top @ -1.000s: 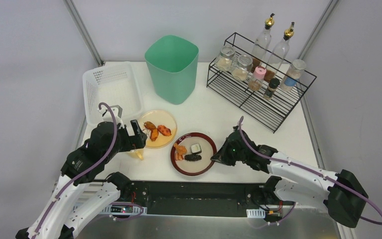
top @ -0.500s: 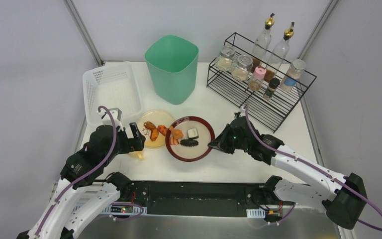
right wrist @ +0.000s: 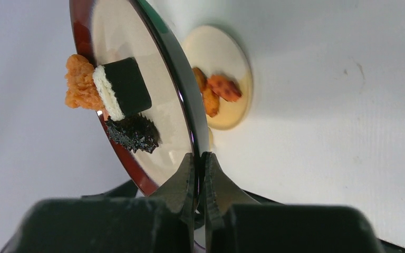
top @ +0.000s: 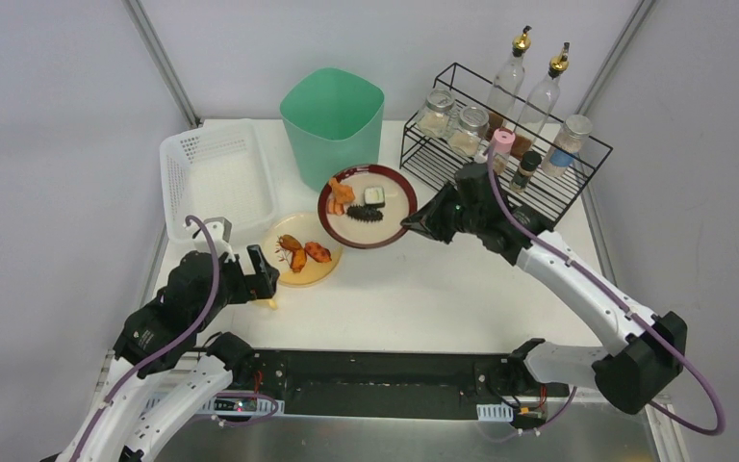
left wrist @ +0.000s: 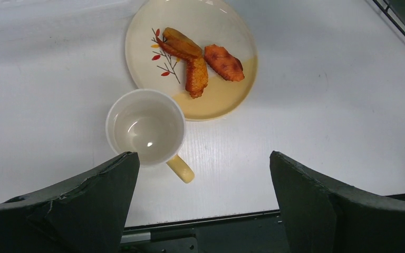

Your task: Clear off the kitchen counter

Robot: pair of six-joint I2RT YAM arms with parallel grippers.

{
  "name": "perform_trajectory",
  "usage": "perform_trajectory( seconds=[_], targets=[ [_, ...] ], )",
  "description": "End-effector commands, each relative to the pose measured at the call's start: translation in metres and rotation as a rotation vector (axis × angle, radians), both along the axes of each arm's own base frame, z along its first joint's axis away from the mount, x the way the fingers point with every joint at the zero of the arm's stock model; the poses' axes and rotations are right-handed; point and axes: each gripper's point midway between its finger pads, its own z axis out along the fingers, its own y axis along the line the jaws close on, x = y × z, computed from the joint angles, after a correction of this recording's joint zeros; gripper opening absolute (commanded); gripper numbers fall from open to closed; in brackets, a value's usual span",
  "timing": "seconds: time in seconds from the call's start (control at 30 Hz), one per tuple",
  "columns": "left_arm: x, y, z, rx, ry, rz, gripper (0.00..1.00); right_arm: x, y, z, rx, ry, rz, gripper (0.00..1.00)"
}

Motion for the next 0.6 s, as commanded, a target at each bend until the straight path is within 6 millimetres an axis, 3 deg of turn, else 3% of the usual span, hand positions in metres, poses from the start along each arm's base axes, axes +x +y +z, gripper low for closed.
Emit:
perform_trajectory(
  seconds=[0.0, 0.23, 0.57],
  targets=[
    [0.002, 0.0, 0.004, -0.007, -0.042, -0.008, 1.0, 0.03, 0.026, 0.13, 0.253, -0.252, 0.059, 0.0],
    [0.002, -0.001, 0.004, -0.007, -0.04, -0.012, 1.0, 0.07, 0.029, 0.167, 0.272, -0.292, 0.024, 0.0],
    [0.0, 0.002, 0.007, -0.022, -0.069, -0.001, 1.0, 0.127, 0.039, 0.192, 0.233, -0.344, -0.018, 0.0]
  ],
)
